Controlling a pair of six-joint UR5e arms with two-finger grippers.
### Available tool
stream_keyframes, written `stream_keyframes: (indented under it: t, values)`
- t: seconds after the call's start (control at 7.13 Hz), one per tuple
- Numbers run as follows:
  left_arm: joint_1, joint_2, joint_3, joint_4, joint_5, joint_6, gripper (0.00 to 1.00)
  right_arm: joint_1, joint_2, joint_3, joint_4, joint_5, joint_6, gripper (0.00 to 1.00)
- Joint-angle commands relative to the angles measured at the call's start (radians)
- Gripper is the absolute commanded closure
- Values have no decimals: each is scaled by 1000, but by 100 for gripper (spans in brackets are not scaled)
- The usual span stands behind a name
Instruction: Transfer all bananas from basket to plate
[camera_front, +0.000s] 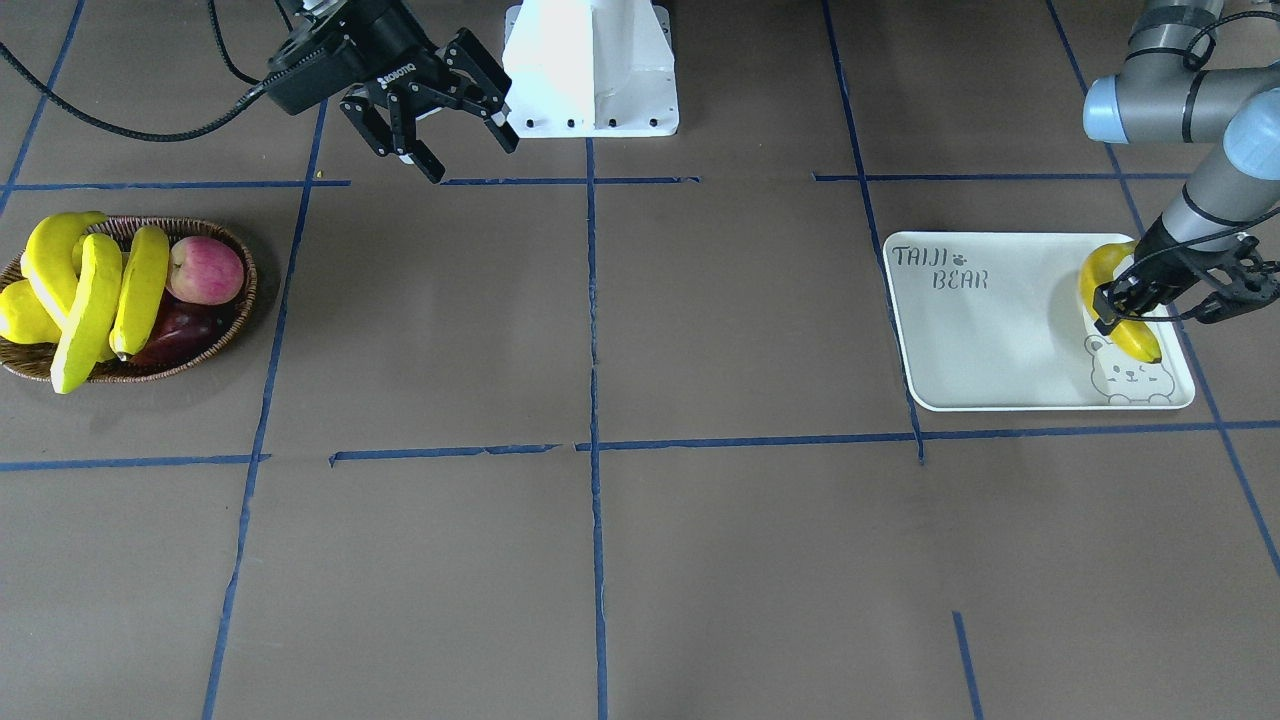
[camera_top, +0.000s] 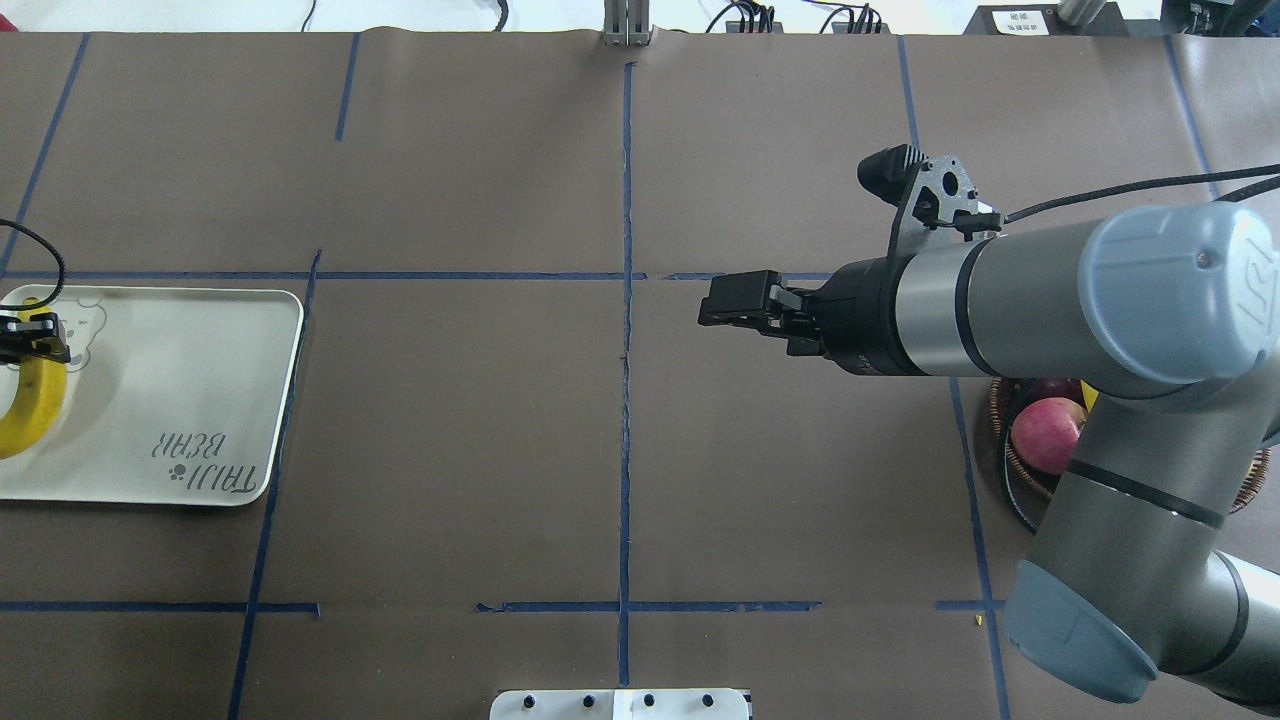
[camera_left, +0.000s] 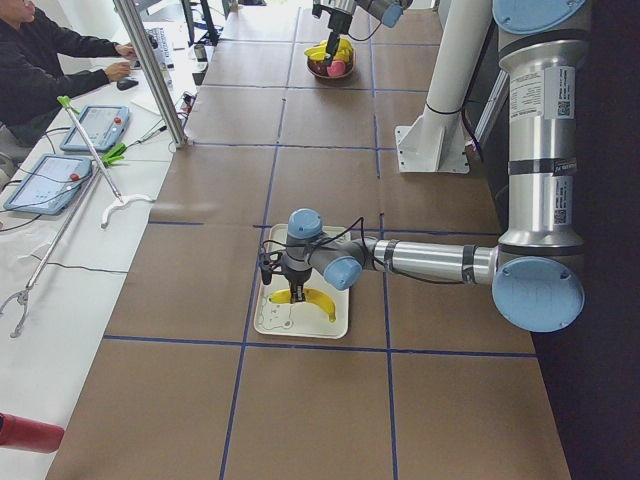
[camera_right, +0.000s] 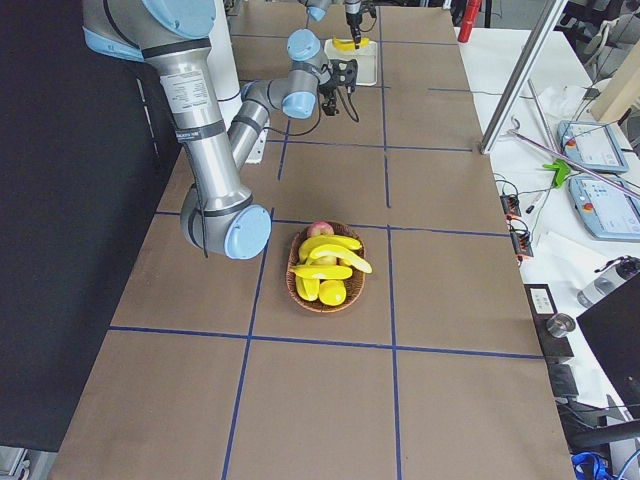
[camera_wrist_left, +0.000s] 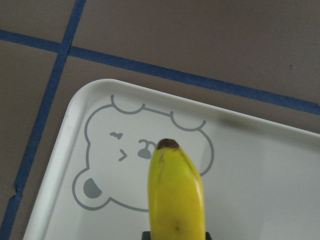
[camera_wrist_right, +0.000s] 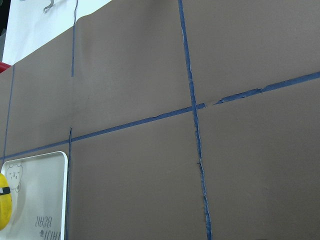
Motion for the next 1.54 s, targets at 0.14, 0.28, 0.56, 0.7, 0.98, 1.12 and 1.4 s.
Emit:
stream_keyframes:
  t: [0.14,0.28,0.56,0.7,0.98,1.12,1.4]
  values:
    - [-24,-2,-14,0,4,56,0,90,-10,0,-2,82,-6,0]
    - [-62,-5,-33,4,-22,76,0,155,-44,0,-25,171,-85,0]
    - [-128,-15,-101,15,-190,64,0,266,-139,6,-90,283,-289,0]
    - [-136,-13,-163,17,-228,44,0,342,-243,12,-87,349,-421,0]
    - [-127,-15,-246,27,-219,-103,0,401,-474,79,-68,408,-627,0]
    - [-124,-19,-251,27,-220,-110,0,414,-553,99,-67,395,-671,0]
    - [-124,-22,-260,27,-220,-110,1,453,-714,92,-61,400,-853,0]
